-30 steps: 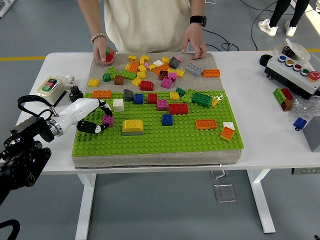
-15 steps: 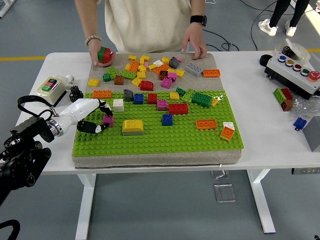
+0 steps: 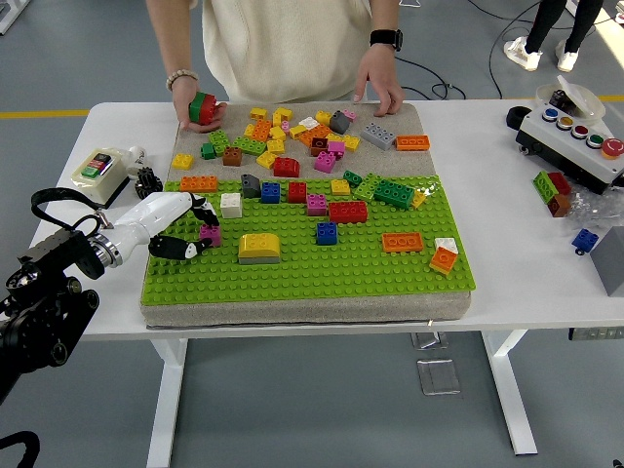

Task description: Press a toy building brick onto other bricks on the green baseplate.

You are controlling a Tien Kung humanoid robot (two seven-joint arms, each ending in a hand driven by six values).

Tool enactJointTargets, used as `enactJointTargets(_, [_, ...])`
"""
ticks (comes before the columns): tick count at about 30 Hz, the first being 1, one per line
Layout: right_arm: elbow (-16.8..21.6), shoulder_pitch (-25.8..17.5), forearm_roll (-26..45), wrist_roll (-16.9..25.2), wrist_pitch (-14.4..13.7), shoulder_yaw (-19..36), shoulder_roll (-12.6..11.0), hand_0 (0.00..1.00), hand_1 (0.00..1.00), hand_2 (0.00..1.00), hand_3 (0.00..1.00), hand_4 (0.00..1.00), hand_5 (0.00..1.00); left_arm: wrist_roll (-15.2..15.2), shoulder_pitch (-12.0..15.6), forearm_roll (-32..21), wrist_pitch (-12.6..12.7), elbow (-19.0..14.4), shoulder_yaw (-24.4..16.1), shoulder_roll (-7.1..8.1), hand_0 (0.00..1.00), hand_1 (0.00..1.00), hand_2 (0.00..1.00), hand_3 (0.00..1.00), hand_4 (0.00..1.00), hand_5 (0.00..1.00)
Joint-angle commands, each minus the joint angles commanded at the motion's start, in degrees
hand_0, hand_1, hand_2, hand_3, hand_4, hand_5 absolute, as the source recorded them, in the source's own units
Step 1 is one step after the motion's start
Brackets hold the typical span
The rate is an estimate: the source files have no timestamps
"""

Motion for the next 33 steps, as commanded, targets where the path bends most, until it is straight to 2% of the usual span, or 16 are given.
enactJointTargets(22, [0.00,-0.04,-0.02,0.07,0.08,-0.06,0.07,0.739,0.654,0.705,0.588,0.915,0.498,-1.12,0.61,0.00,1.62,0.04,-0.50,-0.23,0.642,0.573,0.556,0.528,0.582,0.020])
enactJointTargets(27, [0.00,-0.04,-0.03,0.03,0.14,0.00,0.06,0.739,0.654,0.705,0.588,0.915,0.498,-1.41,0.64,0.00,1.18,-0.14,-1.03,-0.21,0.642,0.573,0.556,0.528,0.582,0.020])
enactJointTargets(28, [0.00,-0.05,-0.04,0.02,0.16,0.00,0.06,0.738,0.654,0.705,0.588,0.915,0.498,-1.48,0.73,0.00,0.74,-0.31,-1.28,-0.18,0.660,0.587,0.565,0.536,0.616,0.037])
enactJointTargets(33, [0.00,-0.06,0.00,-0.04,0.24,0.05,0.02,0.738,0.654,0.705,0.588,0.915,0.498,-1.87,0.92,0.00,-1.17,-1.21,-2.10,-0.04,0.660,0.587,0.565,0.536,0.616,0.037])
